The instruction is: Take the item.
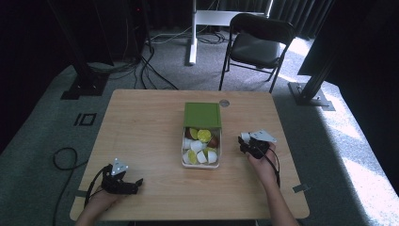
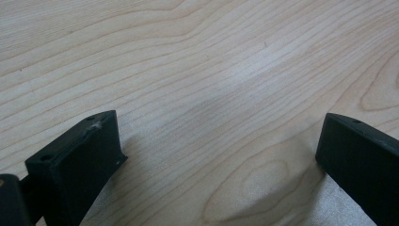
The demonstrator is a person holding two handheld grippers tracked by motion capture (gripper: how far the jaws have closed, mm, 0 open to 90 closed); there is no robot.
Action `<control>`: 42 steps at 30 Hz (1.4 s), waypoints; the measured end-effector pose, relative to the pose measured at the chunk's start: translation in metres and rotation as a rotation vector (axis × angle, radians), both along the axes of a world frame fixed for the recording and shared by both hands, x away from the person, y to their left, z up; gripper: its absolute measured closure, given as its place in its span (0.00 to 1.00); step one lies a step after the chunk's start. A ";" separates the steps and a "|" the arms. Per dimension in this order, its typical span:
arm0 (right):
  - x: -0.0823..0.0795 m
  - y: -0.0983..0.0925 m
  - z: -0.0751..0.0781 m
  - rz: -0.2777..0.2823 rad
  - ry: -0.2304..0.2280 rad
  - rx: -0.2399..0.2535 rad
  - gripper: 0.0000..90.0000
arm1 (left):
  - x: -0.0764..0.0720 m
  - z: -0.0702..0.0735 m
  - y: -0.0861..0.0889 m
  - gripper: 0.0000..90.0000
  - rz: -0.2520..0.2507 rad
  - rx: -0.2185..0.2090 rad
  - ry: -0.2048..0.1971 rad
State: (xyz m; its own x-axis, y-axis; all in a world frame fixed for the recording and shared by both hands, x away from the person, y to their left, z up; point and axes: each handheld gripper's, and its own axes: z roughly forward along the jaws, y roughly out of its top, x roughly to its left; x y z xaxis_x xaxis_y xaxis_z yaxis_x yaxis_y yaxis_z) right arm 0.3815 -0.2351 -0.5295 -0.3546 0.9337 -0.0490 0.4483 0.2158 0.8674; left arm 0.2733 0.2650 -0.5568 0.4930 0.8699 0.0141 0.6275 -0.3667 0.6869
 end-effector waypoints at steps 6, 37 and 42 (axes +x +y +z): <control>0.007 0.001 -0.013 0.010 0.032 0.023 0.54 | 0.000 0.000 0.000 0.02 0.000 0.000 0.000; 0.005 -0.017 -0.008 0.073 0.064 0.008 0.41 | 0.000 0.000 0.000 0.02 0.001 0.000 0.000; -0.006 -0.024 0.001 0.111 0.043 0.030 0.32 | 0.000 0.000 0.000 0.02 0.000 0.000 0.000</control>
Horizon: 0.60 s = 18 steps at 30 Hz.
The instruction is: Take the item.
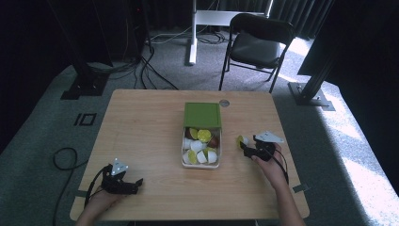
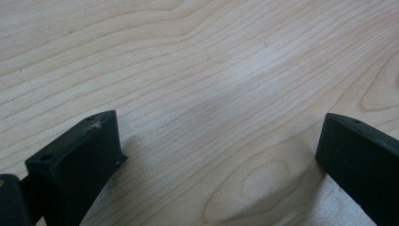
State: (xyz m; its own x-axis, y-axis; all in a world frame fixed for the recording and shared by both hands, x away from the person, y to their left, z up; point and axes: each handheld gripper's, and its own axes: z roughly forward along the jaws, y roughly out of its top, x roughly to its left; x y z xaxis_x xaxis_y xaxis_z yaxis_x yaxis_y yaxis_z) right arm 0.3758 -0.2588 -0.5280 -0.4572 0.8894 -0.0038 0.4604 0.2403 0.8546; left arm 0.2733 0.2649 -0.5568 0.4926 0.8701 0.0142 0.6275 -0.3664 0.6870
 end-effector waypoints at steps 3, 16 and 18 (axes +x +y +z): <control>-0.006 -0.004 0.005 0.039 -0.002 0.019 0.22 | 0.000 0.000 0.000 0.02 0.000 0.000 0.000; -0.034 -0.014 0.004 0.316 0.025 -0.043 0.14 | 0.000 0.000 0.000 0.02 0.000 0.000 0.000; -0.038 -0.015 0.003 0.359 0.025 -0.046 0.14 | 0.000 0.000 0.000 0.02 0.000 0.000 0.000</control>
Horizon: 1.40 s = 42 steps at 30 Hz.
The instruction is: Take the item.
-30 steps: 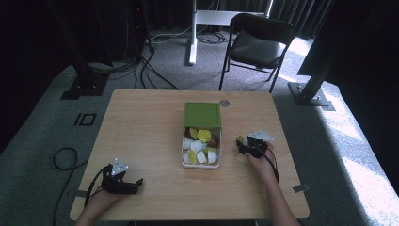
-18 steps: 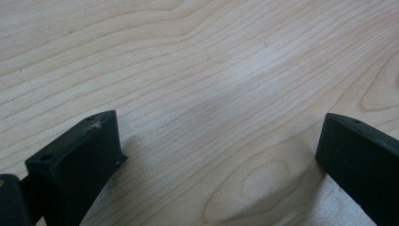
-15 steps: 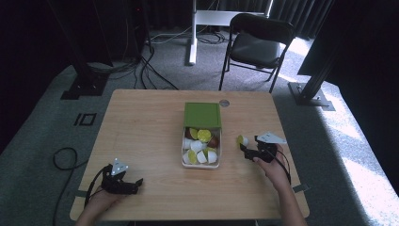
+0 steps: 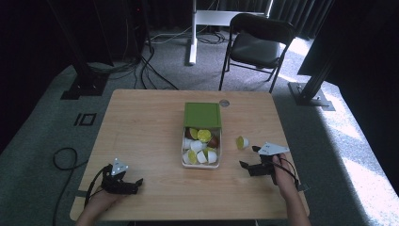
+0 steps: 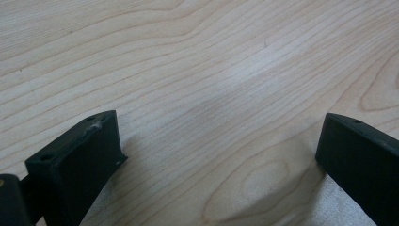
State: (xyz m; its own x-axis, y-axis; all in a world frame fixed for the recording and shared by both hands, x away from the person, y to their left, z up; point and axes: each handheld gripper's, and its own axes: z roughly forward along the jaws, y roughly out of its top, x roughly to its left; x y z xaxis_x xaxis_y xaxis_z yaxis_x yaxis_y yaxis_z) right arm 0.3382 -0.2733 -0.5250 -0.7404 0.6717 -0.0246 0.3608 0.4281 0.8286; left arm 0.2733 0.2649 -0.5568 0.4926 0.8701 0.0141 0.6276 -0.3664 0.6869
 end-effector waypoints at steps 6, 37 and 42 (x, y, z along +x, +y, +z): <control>-0.009 -0.004 -0.005 0.082 0.013 -0.025 0.14 | 0.000 0.000 0.000 0.02 -0.001 0.001 0.000; -0.050 -0.030 -0.028 0.387 0.088 -0.074 0.15 | 0.000 0.000 0.000 0.02 0.001 0.000 0.000; -0.054 -0.034 -0.033 0.384 0.087 -0.128 0.15 | 0.000 0.000 0.000 0.02 0.001 0.000 0.000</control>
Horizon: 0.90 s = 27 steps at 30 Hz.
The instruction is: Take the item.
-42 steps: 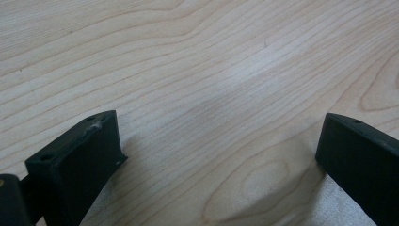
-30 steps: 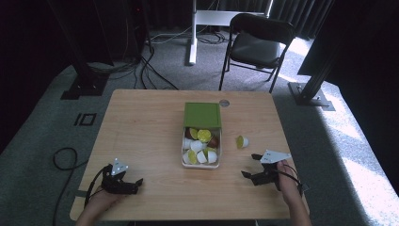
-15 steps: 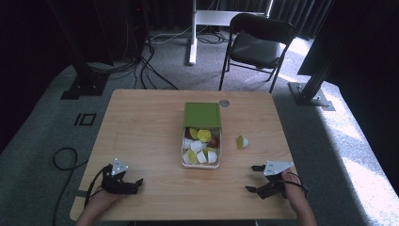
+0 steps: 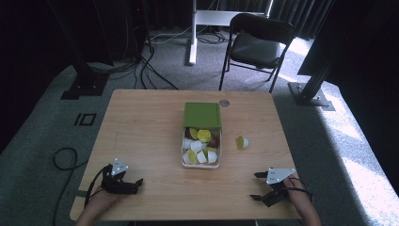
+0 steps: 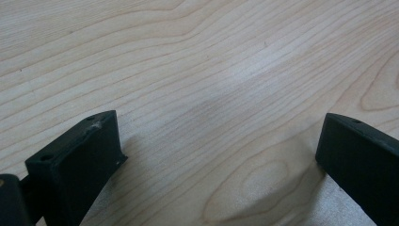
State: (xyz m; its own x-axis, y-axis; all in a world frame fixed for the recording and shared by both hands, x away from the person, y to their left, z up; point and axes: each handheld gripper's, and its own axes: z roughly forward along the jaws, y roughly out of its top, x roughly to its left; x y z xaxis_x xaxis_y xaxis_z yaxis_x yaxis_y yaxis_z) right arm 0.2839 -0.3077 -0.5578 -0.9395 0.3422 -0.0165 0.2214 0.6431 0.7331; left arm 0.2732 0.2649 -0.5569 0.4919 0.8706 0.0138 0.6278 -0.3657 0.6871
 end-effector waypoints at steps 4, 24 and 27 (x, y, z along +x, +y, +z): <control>-0.002 -0.002 -0.002 -0.010 0.002 -0.015 0.15 | 0.000 0.000 0.000 0.02 0.000 0.000 0.000; 0.000 -0.003 -0.004 -0.044 0.017 -0.005 0.13 | 0.000 0.000 0.000 0.02 -0.002 0.002 0.000; 0.000 -0.003 -0.004 -0.056 0.017 -0.005 0.13 | 0.000 0.000 0.000 0.02 -0.002 0.002 0.000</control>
State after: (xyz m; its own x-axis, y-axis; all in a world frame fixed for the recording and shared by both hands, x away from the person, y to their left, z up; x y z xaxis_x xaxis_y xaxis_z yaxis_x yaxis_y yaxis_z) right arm 0.2840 -0.3109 -0.5617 -0.9188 0.3946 -0.0025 0.2697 0.6327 0.7259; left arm 0.2732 0.2650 -0.5568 0.4935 0.8696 0.0153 0.6273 -0.3680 0.6864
